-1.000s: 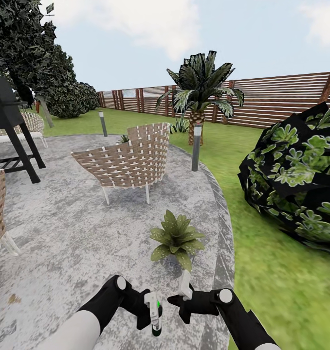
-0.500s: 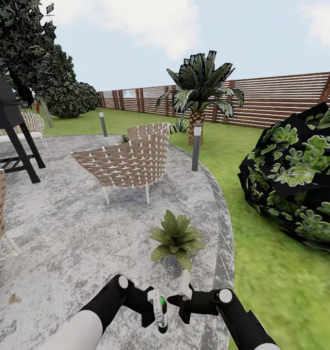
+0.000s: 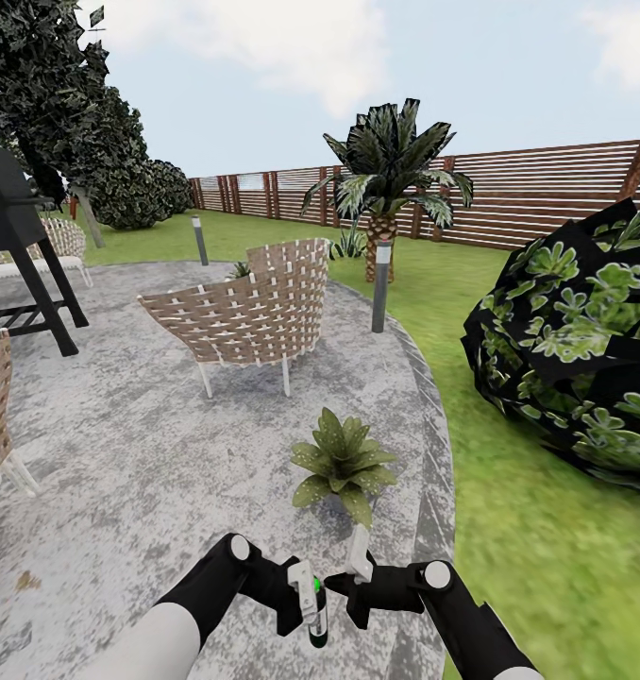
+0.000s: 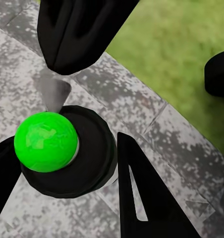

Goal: Pick up the pesticide atomizer in the garden and spray insectifuge to fully cover both potted plants in the garden.

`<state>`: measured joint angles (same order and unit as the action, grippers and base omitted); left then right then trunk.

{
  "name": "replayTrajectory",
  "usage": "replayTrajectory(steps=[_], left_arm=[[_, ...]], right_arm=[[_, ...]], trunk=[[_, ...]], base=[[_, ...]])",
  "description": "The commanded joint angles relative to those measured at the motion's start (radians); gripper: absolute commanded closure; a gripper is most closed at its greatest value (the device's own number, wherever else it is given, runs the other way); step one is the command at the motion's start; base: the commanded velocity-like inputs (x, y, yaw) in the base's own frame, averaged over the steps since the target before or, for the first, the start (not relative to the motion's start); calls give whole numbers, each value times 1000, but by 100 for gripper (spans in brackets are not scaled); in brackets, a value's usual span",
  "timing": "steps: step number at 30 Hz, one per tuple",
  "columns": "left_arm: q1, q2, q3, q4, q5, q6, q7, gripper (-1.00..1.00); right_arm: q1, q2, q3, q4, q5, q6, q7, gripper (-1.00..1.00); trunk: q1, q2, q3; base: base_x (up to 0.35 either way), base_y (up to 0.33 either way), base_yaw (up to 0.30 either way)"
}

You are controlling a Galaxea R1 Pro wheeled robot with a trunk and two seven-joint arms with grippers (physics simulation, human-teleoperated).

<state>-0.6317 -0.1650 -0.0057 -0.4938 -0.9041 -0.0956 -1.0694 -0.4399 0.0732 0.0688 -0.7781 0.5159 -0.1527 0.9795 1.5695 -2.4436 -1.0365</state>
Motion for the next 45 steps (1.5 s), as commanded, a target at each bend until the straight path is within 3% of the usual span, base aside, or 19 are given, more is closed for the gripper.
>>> replayTrajectory(steps=[1, 20, 25, 26, 30, 36, 37, 39, 40, 41, 42, 45], left_arm=[[0, -1, 1, -1, -9, -10, -1, 100], [0, -10, 1, -2, -9, -9, -1, 100], [0, 8, 0, 2, -13, -10, 13, 100], [0, 17, 0, 3, -16, -10, 15, 100], [2, 119, -3, 6, -20, -10, 20, 100], [74, 236, 2, -5, -14, -12, 20, 100], [80, 266, 4, -5, -12, -12, 22, 100], [84, 300, 7, -1, -11, -12, 25, 100], [85, 311, 8, 2, -10, -11, 29, 100], [87, 322, 13, 38, -3, -7, 171, 100], [87, 317, 34, 79, 27, -7, 279, 100], [87, 312, 66, 178, 143, -10, 431, 100]], right_arm=[[0, 0, -1, -1, 11, -9, 1, 100], [0, 0, -1, 0, 12, -9, 1, 100], [0, -1, 0, 4, 13, -10, 1, 100], [0, -1, 0, 5, 13, -10, 1, 100], [0, -4, 0, 8, 14, -10, 1, 100], [0, -11, 1, 11, 15, -12, 1, 100], [0, -15, 2, 11, 21, -13, 1, 100], [0, -24, 0, 13, 35, -13, 1, 100], [0, -32, -1, 17, 38, -14, 0, -100], [0, -71, -8, 97, 39, -16, -69, -100], [0, -110, -9, 178, 36, -19, -167, -100], [1, -152, -9, 357, 34, -68, -370, -100]], trunk=[[0, 0, -1], [0, 0, -1], [0, 0, -1], [0, 0, -1], [0, 0, -1], [0, 0, -1], [0, 0, -1], [0, 0, -1], [0, 0, -1], [0, 0, -1], [0, 0, -1], [0, 0, -1]], base=[[0, 0, 0], [0, 0, 0], [0, 0, 0], [0, 0, 0], [0, 0, 0], [0, 0, 0], [0, 0, 0], [0, 0, 0], [0, 0, 0], [0, 0, 0], [0, 0, 0], [0, 0, 0]])
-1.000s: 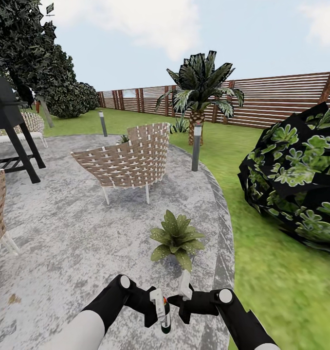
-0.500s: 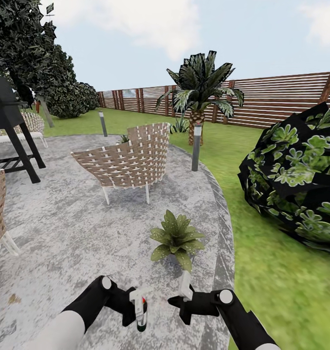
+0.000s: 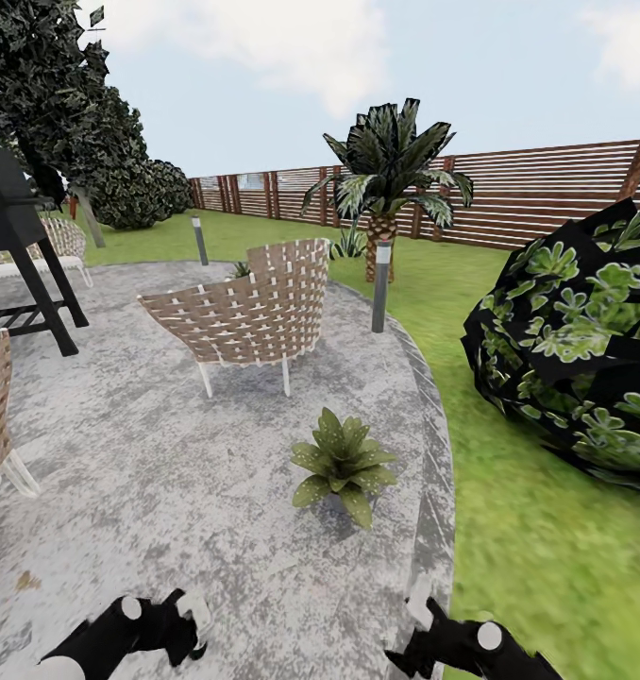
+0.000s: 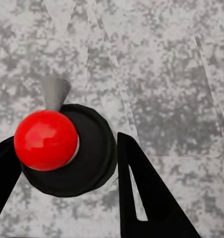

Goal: Pick up the pesticide atomizer in the garden and spray insectifuge to fully cover both potted plants in the garden.

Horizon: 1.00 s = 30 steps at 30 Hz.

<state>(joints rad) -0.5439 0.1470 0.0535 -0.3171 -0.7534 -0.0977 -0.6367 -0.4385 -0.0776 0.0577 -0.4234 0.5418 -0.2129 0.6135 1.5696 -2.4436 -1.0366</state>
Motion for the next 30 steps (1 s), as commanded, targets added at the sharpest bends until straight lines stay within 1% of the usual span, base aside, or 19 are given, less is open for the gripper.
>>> replayTrajectory(steps=[1, 2, 3, 4, 5, 6, 7, 8, 9, 10, 11, 12, 14, 15, 16, 17, 19, 24, 30], left_arm=[[0, 0, 10, 18, 30, -9, 25, 100], [2, 0, 13, 43, 88, -19, 61, 100], [7, 1, 14, 58, 125, -36, 85, 100], [21, 2, 16, 74, 181, -76, 130, 100], [33, 3, 17, 80, 216, -102, 163, 100], [54, 3, 17, 86, 274, -138, 231, 100], [76, 2, 17, 88, 323, -160, 296, 100], [96, 1, 17, 88, 363, -172, 361, 100], [108, 1, 17, 90, 397, -194, 412, 100], [114, 0, 17, 92, 419, -214, 436, 100], [126, -1, 18, 96, 461, -254, 464, 100], [141, -1, 18, 101, 503, -283, 484, 100], [160, 2, 18, 105, 562, -305, 503, 100], [170, 6, 18, 107, 605, -313, 511, 100], [179, 9, 18, 107, 648, -318, 515, 100], [187, 10, 18, 107, 667, -319, 517, 100], [196, 11, 17, 106, 680, -320, 518, 100], [201, 12, 19, 105, 693, -321, 521, 100], [202, 4, 18, 106, 712, -320, 522, 100]], right_arm=[[-1, -5, 2, 44, 8, -32, -49, -100], [0, -10, 2, 103, 7, -70, -116, -100], [0, -11, 2, 137, 6, -94, -159, -100], [0, -13, 2, 181, 5, -121, -225, -100], [0, -13, 2, 204, 5, -133, -266, -100], [0, -13, 1, 236, 3, -144, -335, -100], [1, -11, -7, 261, 1, -151, -402, -100], [1, -7, -34, 281, -2, -163, -472, -100], [2, -6, -86, 296, -20, -182, -530, -100], [2, -5, -124, 306, -38, -193, -555, -100], [3, -7, -175, 321, -80, -209, -577, -100], [3, -10, -207, 332, -126, -221, -588, -100], [5, -13, -226, 340, -198, -240, -596, -100], [11, -13, -233, 343, -247, -258, -598, -100], [21, -15, -238, 344, -280, -279, -600, -100], [26, -15, -240, 345, -293, -291, -601, -100], [30, -16, -241, 345, -301, -299, -606, -100], [32, -25, -242, 345, -310, -304, -683, -100], [32, -22, -240, 346, -311, -304, -699, -100]], trunk=[[0, 0, -1], [0, 0, -1], [0, 0, -1], [0, 0, -1], [0, 0, -1], [0, 0, -1], [0, 0, -1], [0, 0, -1], [0, 0, -1], [0, 0, -1], [0, 0, -1], [0, 0, -1], [0, 0, -1], [0, 0, -1], [0, 0, -1], [0, 0, -1], [0, 0, -1], [0, 0, -1], [0, 0, -1]], base=[[0, 0, 0], [0, 0, 0], [0, 0, 0], [0, 0, 0], [0, 0, 0], [0, 0, 0], [0, 0, 0], [0, 0, 0], [0, 0, 0], [0, 0, 0], [0, 0, 0], [0, 0, 0], [0, 0, 0], [0, 0, 0], [0, 0, 0], [0, 0, 0], [0, 0, 0], [0, 0, 0], [0, 0, 0]])
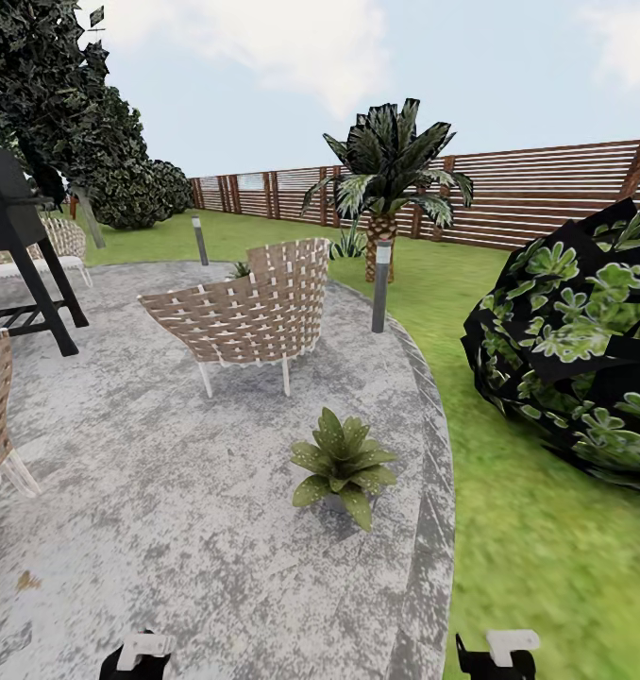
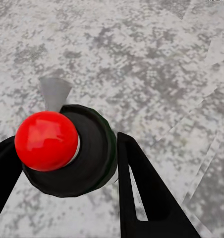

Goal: Pick up the pesticide atomizer in the garden and spray insectifuge to fully cover both potted plants in the garden.

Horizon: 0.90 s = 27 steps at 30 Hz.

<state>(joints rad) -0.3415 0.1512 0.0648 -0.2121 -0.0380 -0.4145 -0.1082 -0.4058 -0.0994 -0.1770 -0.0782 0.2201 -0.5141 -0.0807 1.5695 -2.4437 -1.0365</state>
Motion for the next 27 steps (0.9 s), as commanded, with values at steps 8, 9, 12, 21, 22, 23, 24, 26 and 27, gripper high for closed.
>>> replayTrajectory(steps=[8, 9, 12, 21, 22, 23, 24, 26, 27], left_arm=[[-1, 5, 6, 3, 58, -4, 19, 100], [0, 5, 6, 3, 59, -4, 20, 100], [0, 6, 6, 4, 59, -4, 21, 100], [1, 9, 6, 5, 60, -4, 22, 100], [1, 10, 6, 5, 60, -4, 22, 100], [1, 10, 6, 4, 60, -4, 22, 100], [1, 10, 6, 4, 60, -4, 22, 100], [1, 10, 7, 4, 60, -4, 22, 100], [1, 10, 6, 4, 60, -4, 22, 100]], right_arm=[[-1, 7, -6, 2, 11, -1, -5, -100], [-1, 8, -5, 2, 12, -1, -5, -100], [-1, 11, -5, 12, 14, -1, -4, -100], [-1, 39, -4, 46, 15, 3, -2, -100], [0, 40, -4, 47, 15, 3, -2, -100], [0, 41, -4, 47, 15, 3, -2, -100], [-1, 41, -4, 47, 15, 3, -2, -100], [0, 41, -4, 47, 15, 3, -2, -100], [0, 41, -4, 47, 15, 3, -2, -100]], trunk=[[0, 0, -1], [0, 0, -1], [0, 0, -1], [0, 0, -1], [0, 0, -1], [0, 0, -1], [0, 0, -1], [0, 0, -1], [0, 0, -1]], base=[[0, 0, 0], [0, 0, 0], [0, 0, 0], [0, 0, 0], [0, 0, 0], [0, 0, 0], [0, 0, 0], [0, 0, 0], [0, 0, 0]])
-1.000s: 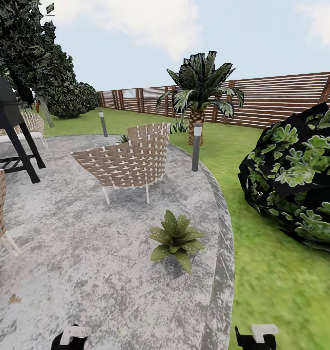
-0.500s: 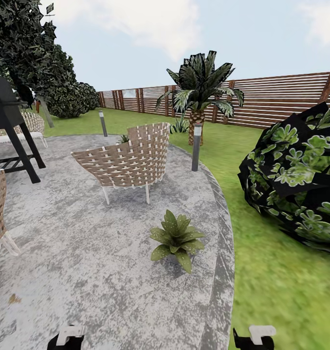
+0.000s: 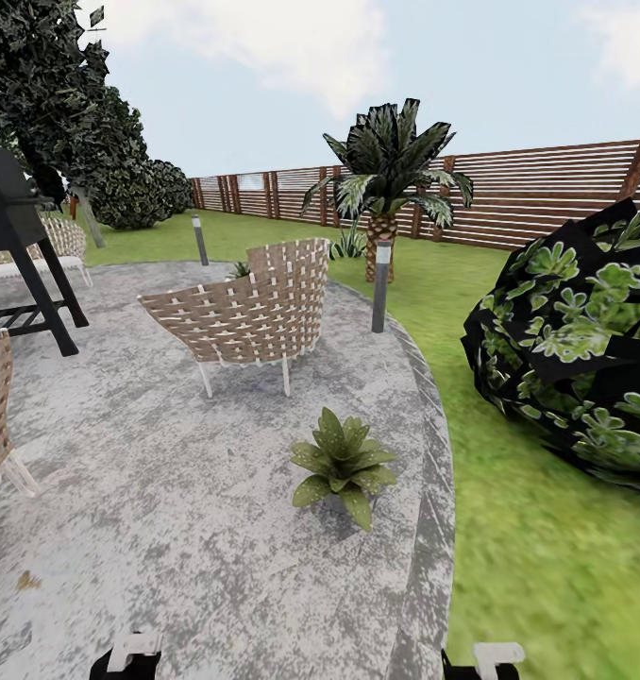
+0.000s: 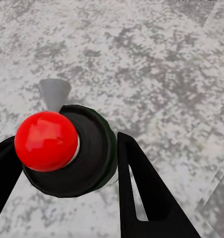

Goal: Pick up the pesticide atomizer in the garden and spray insectifuge to fully cover both potted plants in the garden.

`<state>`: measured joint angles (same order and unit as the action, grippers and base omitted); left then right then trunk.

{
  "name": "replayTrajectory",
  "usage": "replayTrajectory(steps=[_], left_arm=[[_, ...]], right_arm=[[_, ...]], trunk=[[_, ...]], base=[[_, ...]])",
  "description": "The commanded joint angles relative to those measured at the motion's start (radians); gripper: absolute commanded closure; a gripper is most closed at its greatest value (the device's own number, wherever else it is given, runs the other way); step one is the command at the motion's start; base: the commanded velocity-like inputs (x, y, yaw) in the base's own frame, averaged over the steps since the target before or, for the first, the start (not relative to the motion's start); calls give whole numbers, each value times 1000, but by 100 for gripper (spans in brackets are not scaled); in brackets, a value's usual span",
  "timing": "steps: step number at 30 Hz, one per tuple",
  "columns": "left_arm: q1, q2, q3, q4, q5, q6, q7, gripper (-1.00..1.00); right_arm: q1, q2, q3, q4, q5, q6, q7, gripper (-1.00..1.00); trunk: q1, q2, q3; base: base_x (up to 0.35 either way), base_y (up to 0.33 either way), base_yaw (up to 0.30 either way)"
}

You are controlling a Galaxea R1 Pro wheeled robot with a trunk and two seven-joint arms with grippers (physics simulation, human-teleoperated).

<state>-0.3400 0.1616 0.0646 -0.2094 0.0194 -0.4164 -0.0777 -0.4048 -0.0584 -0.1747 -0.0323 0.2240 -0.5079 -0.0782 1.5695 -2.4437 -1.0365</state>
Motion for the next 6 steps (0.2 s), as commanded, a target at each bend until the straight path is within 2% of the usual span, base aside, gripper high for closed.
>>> replayTrajectory(steps=[1, 6], left_arm=[[-1, 0, 6, 1, 2, -2, -8, 100], [-1, 1, 6, 1, 2, -1, -8, 100]], right_arm=[[-1, 0, -6, 1, 11, -3, -5, -100], [-1, 0, -7, 2, 11, -3, -5, -100]], trunk=[[0, 0, -1], [0, 0, -1]], base=[[0, 0, 0], [0, 0, 0]])
